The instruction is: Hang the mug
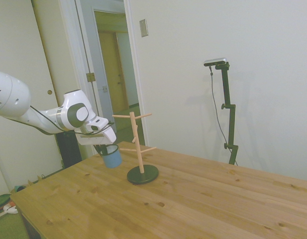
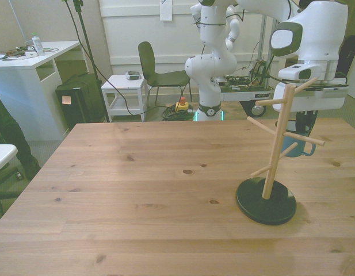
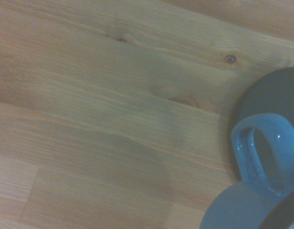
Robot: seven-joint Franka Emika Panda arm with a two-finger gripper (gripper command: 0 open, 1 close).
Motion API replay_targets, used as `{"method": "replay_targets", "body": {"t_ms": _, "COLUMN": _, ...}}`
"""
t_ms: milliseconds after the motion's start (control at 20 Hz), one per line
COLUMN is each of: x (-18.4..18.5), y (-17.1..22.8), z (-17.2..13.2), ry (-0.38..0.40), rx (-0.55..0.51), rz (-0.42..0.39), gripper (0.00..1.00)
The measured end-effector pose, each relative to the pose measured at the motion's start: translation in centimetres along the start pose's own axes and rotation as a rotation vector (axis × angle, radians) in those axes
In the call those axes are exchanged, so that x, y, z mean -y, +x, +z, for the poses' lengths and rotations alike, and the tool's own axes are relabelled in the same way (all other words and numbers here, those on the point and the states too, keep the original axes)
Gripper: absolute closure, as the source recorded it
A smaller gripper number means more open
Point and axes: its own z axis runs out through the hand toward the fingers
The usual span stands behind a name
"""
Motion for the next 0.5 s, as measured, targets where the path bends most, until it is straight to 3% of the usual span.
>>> {"method": "replay_targets", "body": {"t_ms": 500, "x": -0.39, "y": 0.72, "z": 0.36, "ry": 0.001, "rx": 0.010, "rz": -0.003, "gripper": 1.00}}
